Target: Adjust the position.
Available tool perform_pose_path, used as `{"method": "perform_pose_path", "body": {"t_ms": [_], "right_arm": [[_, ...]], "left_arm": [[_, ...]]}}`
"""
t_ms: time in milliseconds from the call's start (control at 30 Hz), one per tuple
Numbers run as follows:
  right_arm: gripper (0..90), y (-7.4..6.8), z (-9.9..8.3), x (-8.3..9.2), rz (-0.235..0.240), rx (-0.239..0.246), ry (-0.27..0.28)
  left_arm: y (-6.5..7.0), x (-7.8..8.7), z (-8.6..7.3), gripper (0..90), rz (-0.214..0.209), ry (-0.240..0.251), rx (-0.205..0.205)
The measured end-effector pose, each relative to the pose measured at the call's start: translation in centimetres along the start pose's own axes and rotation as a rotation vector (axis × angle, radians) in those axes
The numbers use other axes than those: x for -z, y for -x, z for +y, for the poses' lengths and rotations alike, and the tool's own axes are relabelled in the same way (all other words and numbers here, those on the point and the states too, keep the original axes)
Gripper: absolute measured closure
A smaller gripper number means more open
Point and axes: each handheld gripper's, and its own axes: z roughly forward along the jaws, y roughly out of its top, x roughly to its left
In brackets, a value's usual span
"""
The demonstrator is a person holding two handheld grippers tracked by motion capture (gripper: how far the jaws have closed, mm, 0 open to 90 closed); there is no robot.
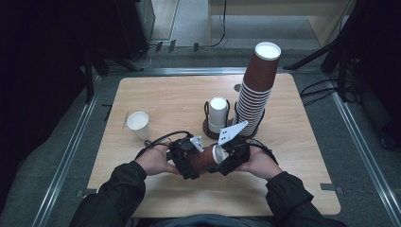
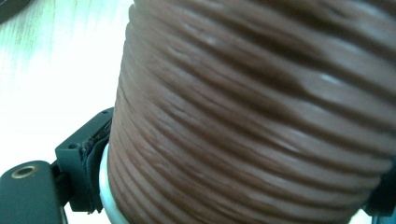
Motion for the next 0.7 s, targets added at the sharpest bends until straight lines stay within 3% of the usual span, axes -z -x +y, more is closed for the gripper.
{"method": "perform_pose_path", "body": {"t_ms": [200,367,567,700], "right_arm": [[21.1,-0.2,0.2,0.1,0.005,0.007,-0.021],[21.0,-0.3,0.4,0.3,-0.003,0.026,-0.003],[20.9,-0.1,0.3,0.6,-0.023,0.027,0.004],[20.8,0.2,0.1,1.0,-0.035,0.021,0.011]], "left_arm": [[0.0,0.0,0.0,7.6,-0.010,0.000,-0.006],[0.2,0.4,-0.3,5.4,0.012,0.044,-0.006],[-0.1,0.9,-0.6,0.0,0.010,0.083,0.041],[-0.3,1.3,-1.0,0.0,0.035,0.106,0.053]]}}
